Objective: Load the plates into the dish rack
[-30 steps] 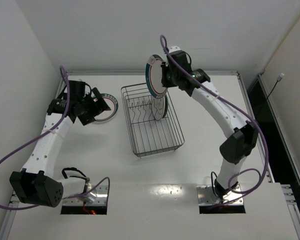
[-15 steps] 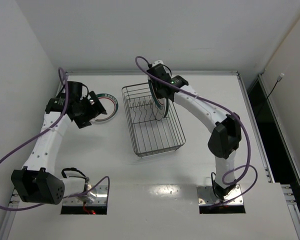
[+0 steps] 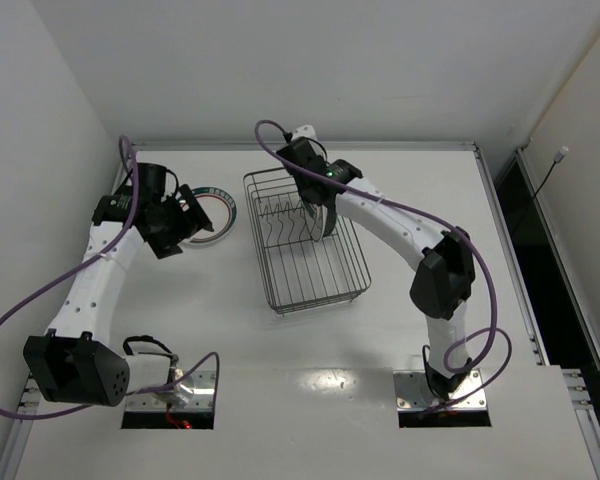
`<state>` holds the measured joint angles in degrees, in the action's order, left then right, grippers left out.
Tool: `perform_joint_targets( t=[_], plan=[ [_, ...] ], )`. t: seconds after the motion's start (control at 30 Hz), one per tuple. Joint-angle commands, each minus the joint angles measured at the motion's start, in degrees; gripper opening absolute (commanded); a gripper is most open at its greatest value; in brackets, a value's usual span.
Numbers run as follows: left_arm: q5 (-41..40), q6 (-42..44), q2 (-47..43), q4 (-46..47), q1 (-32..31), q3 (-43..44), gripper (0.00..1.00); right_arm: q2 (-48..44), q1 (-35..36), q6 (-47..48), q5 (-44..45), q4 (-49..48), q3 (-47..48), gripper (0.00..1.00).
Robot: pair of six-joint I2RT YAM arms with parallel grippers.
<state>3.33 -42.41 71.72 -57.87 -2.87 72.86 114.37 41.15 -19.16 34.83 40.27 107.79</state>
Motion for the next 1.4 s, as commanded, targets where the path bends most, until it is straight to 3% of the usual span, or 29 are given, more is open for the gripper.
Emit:
perform_joint_targets(
  t=[0.0, 0.87, 1.37],
  plan=[
    [-0.43, 0.75, 0.43, -0.32, 0.59, 0.26, 0.83, -0.54, 2.98, -3.44, -3.72, 0.08, -3.72, 0.00],
    [-0.43, 0.75, 0.96, 0.21, 0.59, -0.79, 0.83, -8.11, 1.92, 1.32, 6.83, -3.09, -2.85, 0.00],
    [-0.96, 0.75, 0.43, 0.21, 0.59, -0.79, 0.83, -3.63, 2.45, 1.40, 4.11, -3.53, -3.38, 0.00]
  ],
)
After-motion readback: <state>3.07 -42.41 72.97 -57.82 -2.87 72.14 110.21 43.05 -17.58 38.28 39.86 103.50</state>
